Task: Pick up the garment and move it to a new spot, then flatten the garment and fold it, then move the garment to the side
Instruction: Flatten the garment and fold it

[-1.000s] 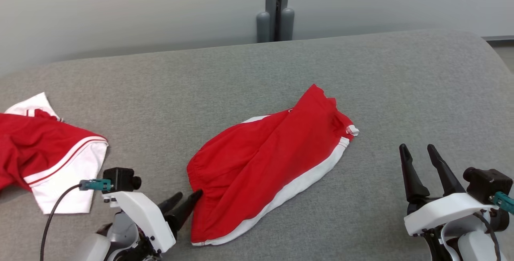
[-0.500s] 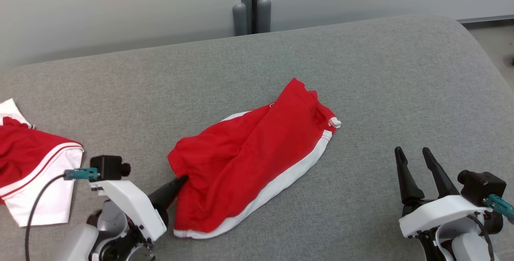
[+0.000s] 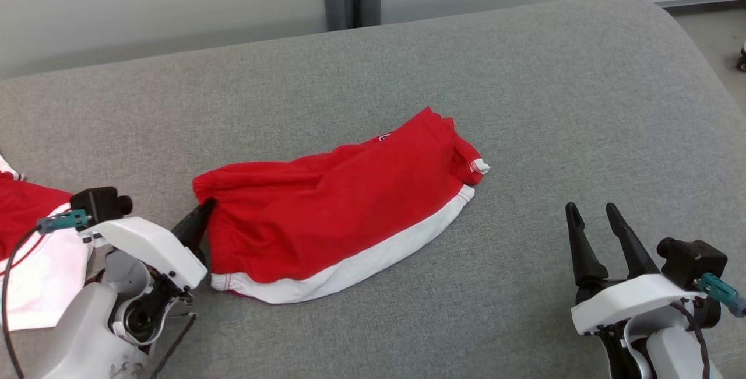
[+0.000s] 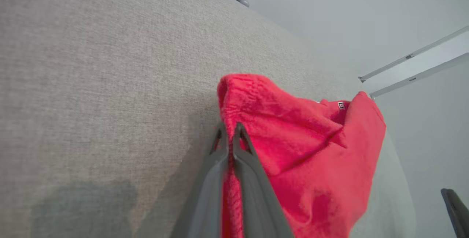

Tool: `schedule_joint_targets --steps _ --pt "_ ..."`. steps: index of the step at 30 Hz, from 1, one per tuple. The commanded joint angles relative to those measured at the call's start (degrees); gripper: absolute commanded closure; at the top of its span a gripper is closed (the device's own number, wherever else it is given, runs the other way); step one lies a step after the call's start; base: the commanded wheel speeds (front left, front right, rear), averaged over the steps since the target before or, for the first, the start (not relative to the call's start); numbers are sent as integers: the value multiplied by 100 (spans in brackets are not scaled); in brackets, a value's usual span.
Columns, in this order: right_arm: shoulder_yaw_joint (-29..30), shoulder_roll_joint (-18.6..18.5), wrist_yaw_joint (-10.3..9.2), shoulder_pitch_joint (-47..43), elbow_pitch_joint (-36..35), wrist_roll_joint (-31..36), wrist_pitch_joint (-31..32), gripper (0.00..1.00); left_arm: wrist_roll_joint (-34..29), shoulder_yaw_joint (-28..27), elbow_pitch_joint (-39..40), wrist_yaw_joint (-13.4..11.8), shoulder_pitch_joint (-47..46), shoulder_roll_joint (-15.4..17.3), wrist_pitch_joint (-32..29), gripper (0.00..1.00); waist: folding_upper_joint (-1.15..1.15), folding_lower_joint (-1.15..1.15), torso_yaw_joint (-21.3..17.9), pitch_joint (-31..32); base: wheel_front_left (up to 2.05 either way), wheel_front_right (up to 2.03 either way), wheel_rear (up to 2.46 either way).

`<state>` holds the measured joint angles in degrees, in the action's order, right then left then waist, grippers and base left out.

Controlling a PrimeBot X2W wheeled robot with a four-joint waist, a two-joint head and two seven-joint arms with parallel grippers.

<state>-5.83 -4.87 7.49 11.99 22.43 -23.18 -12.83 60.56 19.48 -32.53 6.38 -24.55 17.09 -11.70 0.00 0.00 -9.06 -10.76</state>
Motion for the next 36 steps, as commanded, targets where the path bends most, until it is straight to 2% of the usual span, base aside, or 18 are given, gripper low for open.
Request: schedule_joint_targets --steps 1,4,8,9,10,11,16,22,25,30,33,36 --pt "19 -4 1 72 -11 31 -34 0 8 -50 -150 -24 -142 22 64 100 0 0 -8 -41 0 0 0" --pt "50 4 1 109 9 73 -53 0 -62 -102 -722 -1 -379 -31 354 100 0 0 3 -89 0 0 0" --pt "76 23 1 125 51 98 -70 0 -115 -39 -1059 64 -508 -57 584 100 0 0 68 -63 0 0 0" --pt "70 26 1 128 60 102 -75 0 -123 2 -1105 83 -521 -71 617 71 0 0 88 -44 0 0 0" --pt "62 30 1 131 67 107 -80 0 -169 57 -1124 91 -532 -62 670 4 0 0 106 -25 0 0 0" --pt "51 32 1 132 71 107 -85 0 -214 110 -1128 101 -524 -54 733 0 0 0 126 0 0 0 0" --pt "-11 -42 1 84 2 53 -132 0 -420 336 -848 115 -334 26 1226 0 0 0 268 137 0 0 0" --pt "-13 -123 1 32 -161 16 -206 0 -659 375 -92 113 -46 281 2209 0 0 0 433 323 0 0 0" --pt "83 -177 1 -22 -343 239 -233 0 -1015 276 344 -18 117 406 2571 0 0 0 536 411 0 0 0" --pt "318 -31 1 -91 -982 542 -244 0 -1589 -186 1282 -339 575 491 2691 0 0 0 681 463 0 0 0" --pt "502 45 1 -212 -1381 750 -241 0 -1935 -642 1847 -600 930 416 2690 0 0 0 763 424 0 0 0" --pt "597 127 2 -331 -1622 909 -242 0 -2268 -1050 2375 -677 1265 255 2692 0 0 0 832 398 0 0 0"
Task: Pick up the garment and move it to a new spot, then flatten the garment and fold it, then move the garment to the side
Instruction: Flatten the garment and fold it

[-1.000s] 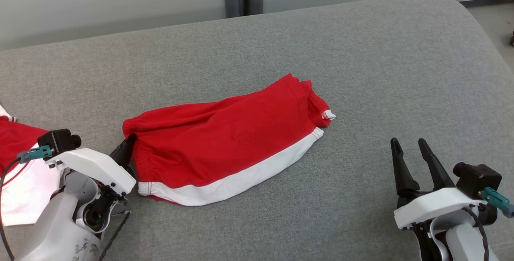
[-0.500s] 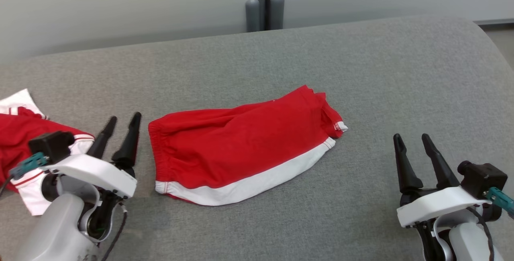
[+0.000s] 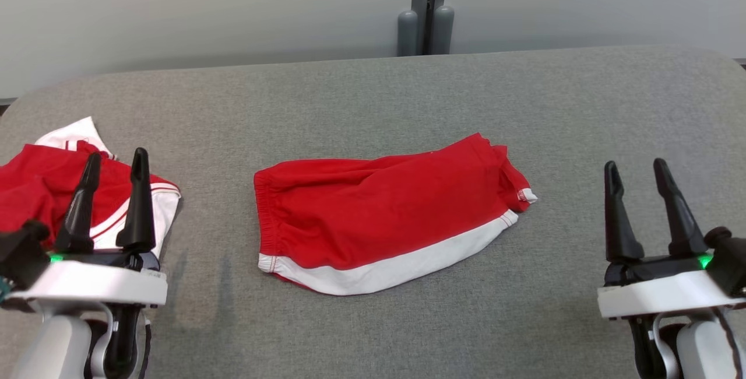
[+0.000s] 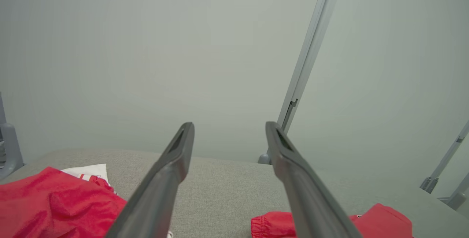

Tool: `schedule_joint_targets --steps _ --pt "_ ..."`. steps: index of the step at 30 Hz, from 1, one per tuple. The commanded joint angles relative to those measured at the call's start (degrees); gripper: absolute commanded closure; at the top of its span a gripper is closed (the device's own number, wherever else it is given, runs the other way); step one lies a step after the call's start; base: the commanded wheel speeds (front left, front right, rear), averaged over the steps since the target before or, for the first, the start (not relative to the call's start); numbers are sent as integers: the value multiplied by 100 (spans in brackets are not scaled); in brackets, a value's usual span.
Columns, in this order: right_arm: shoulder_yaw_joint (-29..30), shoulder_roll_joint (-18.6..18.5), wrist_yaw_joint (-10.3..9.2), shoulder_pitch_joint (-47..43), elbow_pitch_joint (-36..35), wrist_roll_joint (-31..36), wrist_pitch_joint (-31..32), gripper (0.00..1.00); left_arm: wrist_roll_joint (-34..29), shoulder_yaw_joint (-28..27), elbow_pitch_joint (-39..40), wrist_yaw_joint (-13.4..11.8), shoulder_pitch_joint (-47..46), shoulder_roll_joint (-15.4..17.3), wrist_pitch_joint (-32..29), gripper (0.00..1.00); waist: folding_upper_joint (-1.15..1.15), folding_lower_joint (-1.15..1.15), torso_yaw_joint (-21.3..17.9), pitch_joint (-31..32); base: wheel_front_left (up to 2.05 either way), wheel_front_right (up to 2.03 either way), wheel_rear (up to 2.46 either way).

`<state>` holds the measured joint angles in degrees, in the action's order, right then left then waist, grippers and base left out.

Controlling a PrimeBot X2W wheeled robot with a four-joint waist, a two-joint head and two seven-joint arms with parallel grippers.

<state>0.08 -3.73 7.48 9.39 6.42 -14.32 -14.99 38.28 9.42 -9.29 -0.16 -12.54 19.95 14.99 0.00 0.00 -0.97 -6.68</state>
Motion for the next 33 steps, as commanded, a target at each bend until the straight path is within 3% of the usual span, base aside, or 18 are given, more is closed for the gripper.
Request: schedule_joint_targets --steps 1,7,11,14,19,33 --pt "8 24 2 -113 -68 79 -26 0 -135 -183 182 -8 187 -91 23 0 0 0 39 -10 0 0 0" --pt "145 69 2 -405 -296 319 -27 0 -970 -660 643 162 780 -533 24 0 0 0 135 -12 0 0 0" --pt "203 71 2 -614 -190 231 -27 0 -1344 -940 602 192 1065 -905 25 0 0 0 190 71 0 0 0" --pt "137 71 2 -744 -31 287 -28 0 -1497 -1087 520 364 1238 -1143 22 0 0 0 209 115 0 0 0" --pt "76 68 2 -744 155 320 -28 0 -1678 -1255 417 579 1336 -1326 19 0 0 0 199 174 0 0 0" --pt "18 70 2 -691 336 357 -28 0 -2091 -1406 367 732 1454 -1543 20 0 0 0 166 430 0 0 0"
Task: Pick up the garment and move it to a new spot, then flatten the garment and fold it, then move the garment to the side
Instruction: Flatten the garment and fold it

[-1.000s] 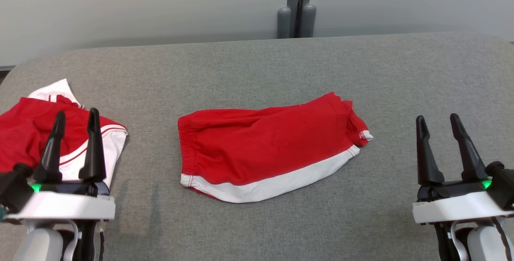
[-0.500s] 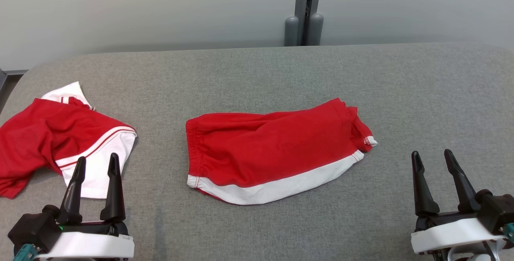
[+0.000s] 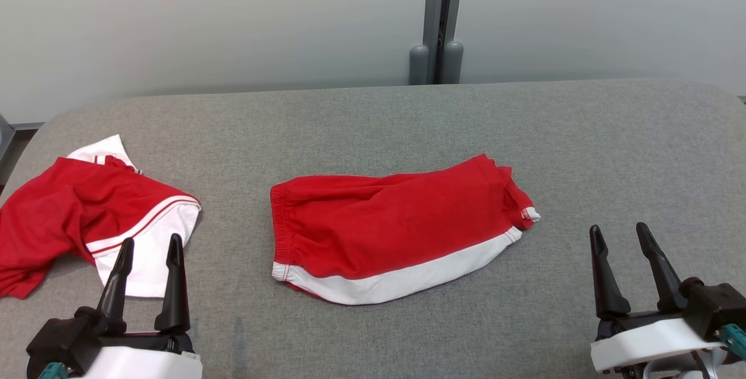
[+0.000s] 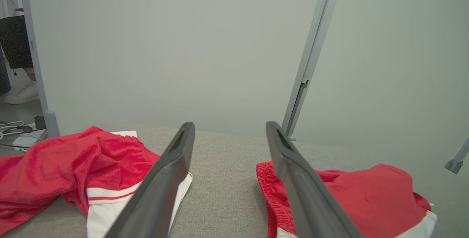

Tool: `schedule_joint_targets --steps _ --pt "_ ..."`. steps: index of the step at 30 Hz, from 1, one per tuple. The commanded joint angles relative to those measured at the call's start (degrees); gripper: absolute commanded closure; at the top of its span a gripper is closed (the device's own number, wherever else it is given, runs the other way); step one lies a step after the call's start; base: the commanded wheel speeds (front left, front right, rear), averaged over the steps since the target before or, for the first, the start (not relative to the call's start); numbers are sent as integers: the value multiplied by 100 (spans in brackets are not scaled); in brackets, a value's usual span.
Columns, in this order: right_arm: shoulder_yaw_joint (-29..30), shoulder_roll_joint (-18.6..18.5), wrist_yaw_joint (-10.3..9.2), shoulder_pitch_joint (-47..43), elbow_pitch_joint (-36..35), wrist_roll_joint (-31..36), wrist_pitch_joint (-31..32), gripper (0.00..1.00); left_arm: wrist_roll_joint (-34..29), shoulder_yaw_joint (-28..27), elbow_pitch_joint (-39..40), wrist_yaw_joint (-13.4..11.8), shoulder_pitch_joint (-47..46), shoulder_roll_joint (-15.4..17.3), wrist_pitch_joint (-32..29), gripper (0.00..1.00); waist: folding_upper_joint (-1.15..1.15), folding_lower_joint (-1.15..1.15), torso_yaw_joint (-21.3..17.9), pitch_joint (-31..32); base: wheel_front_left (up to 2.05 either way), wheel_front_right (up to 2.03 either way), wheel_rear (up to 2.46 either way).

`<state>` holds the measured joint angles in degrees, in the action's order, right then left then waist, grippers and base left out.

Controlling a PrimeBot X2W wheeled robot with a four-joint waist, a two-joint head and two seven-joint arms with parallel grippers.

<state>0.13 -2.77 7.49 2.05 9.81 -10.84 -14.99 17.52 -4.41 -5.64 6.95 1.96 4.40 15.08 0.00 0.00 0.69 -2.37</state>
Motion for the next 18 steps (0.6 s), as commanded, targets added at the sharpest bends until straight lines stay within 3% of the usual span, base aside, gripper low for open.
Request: schedule_joint_targets --steps 1,18 --pt "7 -26 1 48 4 13 -28 0 -52 -27 16 20 9 1 11 0 0 0 2 7 0 0 0" --pt "-95 -26 1 119 88 41 -28 0 -269 11 -103 53 2 -21 11 0 0 0 20 3 0 0 0"
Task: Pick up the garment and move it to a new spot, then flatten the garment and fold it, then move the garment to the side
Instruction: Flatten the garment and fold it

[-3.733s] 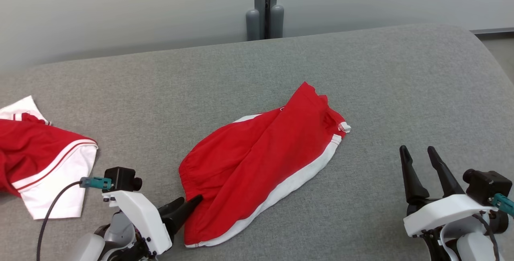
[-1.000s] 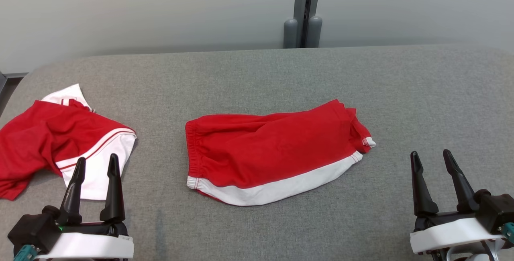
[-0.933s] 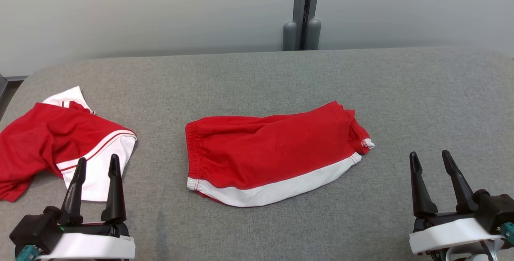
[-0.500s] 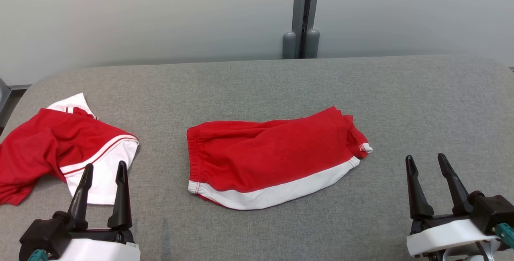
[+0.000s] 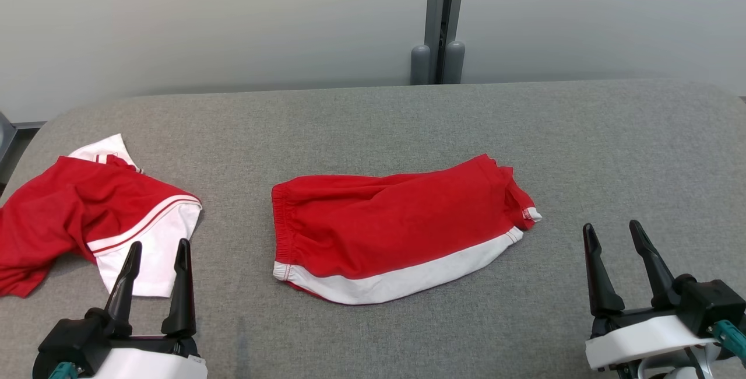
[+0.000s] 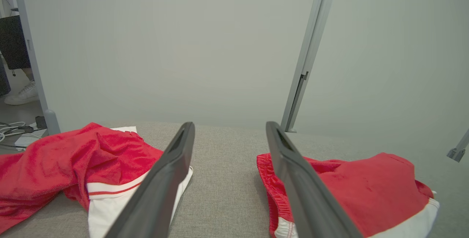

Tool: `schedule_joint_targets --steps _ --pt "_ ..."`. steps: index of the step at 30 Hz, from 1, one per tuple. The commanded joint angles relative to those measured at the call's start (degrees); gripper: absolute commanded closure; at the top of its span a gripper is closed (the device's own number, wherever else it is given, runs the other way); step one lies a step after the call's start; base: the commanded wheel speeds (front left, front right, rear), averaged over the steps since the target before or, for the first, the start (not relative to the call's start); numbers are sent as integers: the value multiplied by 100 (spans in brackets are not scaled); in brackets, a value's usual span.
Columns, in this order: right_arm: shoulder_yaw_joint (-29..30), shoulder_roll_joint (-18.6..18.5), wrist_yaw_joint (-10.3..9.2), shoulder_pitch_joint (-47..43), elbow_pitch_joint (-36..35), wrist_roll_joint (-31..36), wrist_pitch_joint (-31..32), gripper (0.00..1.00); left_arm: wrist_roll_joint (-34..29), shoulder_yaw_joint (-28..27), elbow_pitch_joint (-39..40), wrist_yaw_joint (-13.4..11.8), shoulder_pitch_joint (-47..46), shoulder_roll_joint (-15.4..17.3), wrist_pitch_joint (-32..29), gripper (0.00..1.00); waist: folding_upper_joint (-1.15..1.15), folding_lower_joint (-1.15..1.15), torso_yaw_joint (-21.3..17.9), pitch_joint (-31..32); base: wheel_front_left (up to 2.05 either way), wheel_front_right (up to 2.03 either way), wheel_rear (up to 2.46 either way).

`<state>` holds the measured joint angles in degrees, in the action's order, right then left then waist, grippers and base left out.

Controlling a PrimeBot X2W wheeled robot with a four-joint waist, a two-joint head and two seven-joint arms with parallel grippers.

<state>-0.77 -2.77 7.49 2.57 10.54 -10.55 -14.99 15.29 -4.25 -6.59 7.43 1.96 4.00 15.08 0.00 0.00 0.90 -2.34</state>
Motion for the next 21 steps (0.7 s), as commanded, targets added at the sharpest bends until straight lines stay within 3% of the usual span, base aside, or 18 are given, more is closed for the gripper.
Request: schedule_joint_targets --steps 1,10,14,21 --pt "-11 -26 1 66 13 18 -28 0 -43 -10 -25 5 1 17 11 0 0 0 -3 0 0 0 0" --pt "-98 -26 1 131 18 30 -28 0 -6 41 -174 9 -76 4 11 0 0 0 12 -11 0 0 0" --pt "-230 -24 1 165 129 -15 -28 0 342 359 -368 10 -106 102 11 0 0 0 24 -24 0 0 0" --pt "-779 -158 2 692 1114 -521 724 0 862 1003 -672 9 -310 496 -425 0 0 0 19 -124 0 0 0"
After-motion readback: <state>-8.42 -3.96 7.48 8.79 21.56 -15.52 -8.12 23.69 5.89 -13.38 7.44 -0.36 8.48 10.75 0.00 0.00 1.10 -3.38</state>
